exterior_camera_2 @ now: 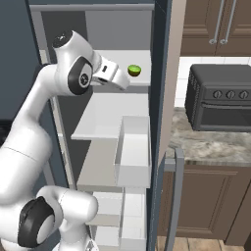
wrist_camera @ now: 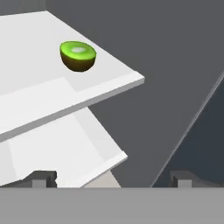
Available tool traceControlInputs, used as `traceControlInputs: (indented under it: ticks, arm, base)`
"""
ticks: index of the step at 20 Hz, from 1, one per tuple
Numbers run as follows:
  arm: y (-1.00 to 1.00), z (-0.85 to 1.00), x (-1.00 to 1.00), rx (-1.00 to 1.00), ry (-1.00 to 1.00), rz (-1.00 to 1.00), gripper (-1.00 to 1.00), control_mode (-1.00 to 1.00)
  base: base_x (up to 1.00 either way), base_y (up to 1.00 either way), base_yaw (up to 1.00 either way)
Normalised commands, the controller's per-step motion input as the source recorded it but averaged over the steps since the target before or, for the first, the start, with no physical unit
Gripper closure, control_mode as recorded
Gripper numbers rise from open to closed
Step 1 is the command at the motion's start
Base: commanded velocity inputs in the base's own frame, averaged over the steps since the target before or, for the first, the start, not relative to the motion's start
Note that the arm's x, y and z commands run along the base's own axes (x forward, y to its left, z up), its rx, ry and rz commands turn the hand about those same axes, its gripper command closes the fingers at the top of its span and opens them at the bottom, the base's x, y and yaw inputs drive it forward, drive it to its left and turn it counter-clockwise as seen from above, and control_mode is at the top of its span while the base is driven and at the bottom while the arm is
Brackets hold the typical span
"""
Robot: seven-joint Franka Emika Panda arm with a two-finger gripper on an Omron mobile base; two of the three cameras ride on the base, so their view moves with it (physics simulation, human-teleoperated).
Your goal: Open the fridge, remove the kiwi, eggplant, and chicken drumstick, and place them on any counter.
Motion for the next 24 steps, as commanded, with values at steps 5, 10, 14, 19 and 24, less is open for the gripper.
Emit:
traceControlInputs:
  ticks: [5,10,14,19,24]
  arm:
    - [-0.05,0.0,0.53,0.0,0.0,0.0,-1.0,-1.0]
    - [-0.04,0.0,0.52,0.0,0.0,0.0,-1.0,-1.0]
    - [-0.08,0.0,0.53,0.0,0.01,0.0,-1.0,-1.0]
    - [-0.11,0.0,0.48,0.02,0.05,0.0,-1.0,-1.0]
    - [-0.13,0.0,0.47,0.03,0.06,0.0,-1.0,-1.0]
  base:
    - [0.0,0.0,0.0]
    - [0.0,0.0,0.0]
    - [0.0,0.0,0.0]
    - [0.0,0.0,0.0]
    - [0.0,0.0,0.0]
